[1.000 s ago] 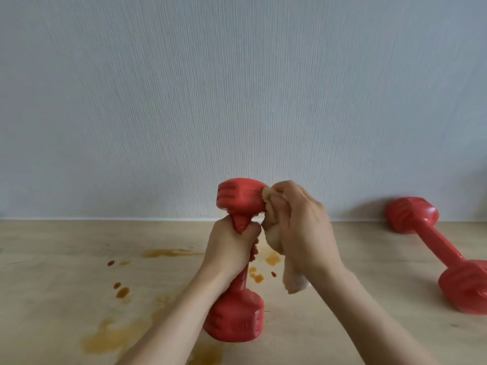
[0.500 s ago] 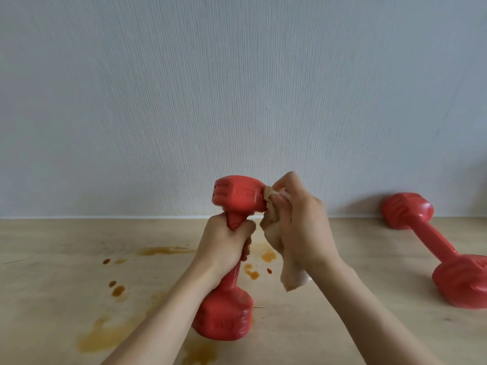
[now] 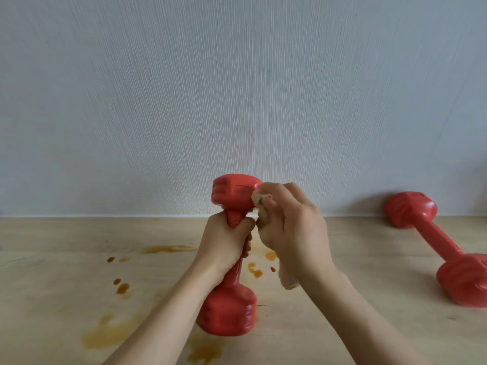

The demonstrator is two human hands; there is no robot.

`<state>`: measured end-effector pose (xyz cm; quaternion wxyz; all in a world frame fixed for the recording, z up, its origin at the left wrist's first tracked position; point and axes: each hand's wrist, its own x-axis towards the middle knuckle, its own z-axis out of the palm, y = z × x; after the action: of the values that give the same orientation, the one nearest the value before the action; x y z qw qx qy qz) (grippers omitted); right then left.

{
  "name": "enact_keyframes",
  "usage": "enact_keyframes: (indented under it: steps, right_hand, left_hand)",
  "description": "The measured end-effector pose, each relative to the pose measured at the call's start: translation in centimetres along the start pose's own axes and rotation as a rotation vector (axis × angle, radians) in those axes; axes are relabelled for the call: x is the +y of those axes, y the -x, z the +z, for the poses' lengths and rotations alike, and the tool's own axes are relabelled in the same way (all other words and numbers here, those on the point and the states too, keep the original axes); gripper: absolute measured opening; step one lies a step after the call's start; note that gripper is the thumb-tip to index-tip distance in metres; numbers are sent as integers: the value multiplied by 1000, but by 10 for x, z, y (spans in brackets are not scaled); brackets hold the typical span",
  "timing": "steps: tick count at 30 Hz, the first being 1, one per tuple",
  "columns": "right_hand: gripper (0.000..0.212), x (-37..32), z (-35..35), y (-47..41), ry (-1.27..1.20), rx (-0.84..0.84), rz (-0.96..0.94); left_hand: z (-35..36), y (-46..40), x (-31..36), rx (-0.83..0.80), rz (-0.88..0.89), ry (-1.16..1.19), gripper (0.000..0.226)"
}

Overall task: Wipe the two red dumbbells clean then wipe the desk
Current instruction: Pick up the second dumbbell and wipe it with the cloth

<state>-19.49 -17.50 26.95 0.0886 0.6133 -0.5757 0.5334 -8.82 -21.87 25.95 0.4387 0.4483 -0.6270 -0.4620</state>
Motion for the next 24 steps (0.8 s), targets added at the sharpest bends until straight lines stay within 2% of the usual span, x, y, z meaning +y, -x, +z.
enact_keyframes:
  steps: [2,5,9,11,13,15,17,20,22,24]
  right_hand:
    - [35,6,-2,1,-100,-46,94]
    - [37,10,-4,1,-129,-77,191]
    - [22,2,-1,0,-32,-39,21]
    - [22,2,-1,0,-46,-38,16]
    - [28,5,-1,1,-139,-47,93]
    - [19,15,0,2,-205,-80,177]
    - [25,25,1,1,-245,-120,258]
    - [20,32,-1,0,-365,-155,389]
    - [19,29,-4,-1,-399,-99,421]
    - [24,18,-9,-1,-396,42,341]
  left_hand:
    - [-1,-1,-1,-3,0,11,32]
    - [-3,0,-2,-1,-2,18,32]
    - [-3,-1,-2,10,-9,8,30]
    - [-2,-1,-2,3,-5,0,30]
    - [-2,-1,-2,-19,3,-6,33]
    - [-3,0,-2,-39,1,5,34]
    - [-3,0,-2,-56,15,12,33]
    - [-4,0,-1,-75,15,8,32]
    - [-4,0,0,-81,0,27,30]
    - [-4,-1,-1,-76,-19,24,28]
